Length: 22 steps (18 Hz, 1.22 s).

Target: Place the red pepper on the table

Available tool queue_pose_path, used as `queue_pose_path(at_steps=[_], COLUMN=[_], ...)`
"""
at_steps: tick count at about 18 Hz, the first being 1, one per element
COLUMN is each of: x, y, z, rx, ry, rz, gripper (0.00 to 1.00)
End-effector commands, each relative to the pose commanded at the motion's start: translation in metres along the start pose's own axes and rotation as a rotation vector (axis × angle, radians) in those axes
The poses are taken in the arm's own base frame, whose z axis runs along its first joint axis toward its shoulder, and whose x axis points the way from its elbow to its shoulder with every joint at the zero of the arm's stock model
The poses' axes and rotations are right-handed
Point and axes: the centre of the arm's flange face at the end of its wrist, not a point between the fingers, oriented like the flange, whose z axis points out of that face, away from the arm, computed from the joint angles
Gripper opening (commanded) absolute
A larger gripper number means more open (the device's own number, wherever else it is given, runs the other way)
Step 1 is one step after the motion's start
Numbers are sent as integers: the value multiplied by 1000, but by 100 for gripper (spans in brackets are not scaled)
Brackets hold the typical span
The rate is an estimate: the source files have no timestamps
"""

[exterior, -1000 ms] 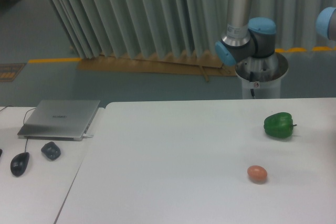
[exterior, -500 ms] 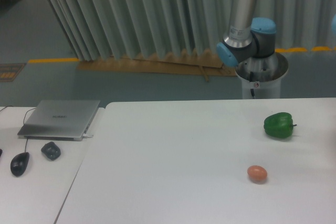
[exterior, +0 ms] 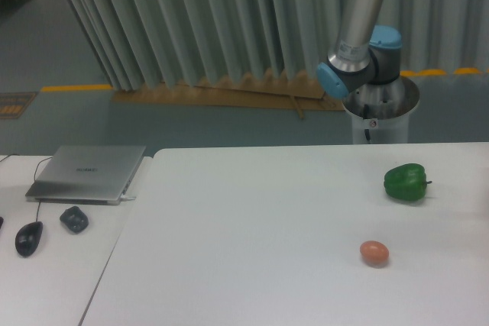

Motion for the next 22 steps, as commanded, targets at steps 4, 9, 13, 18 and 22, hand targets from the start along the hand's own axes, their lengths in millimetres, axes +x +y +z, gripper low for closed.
queue_pose_path(at_steps=[4, 9, 13, 18, 22], x=[-2, -5, -11, -15, -13], y=[0, -1, -3, -9, -10], z=[4, 14, 19, 37, 43], rx=[0, -2, 0, -1, -1], ry=[5, 20, 25, 35, 47], rz=[-1, -2, -16, -32, -30], gripper=[100, 100, 100, 100, 100])
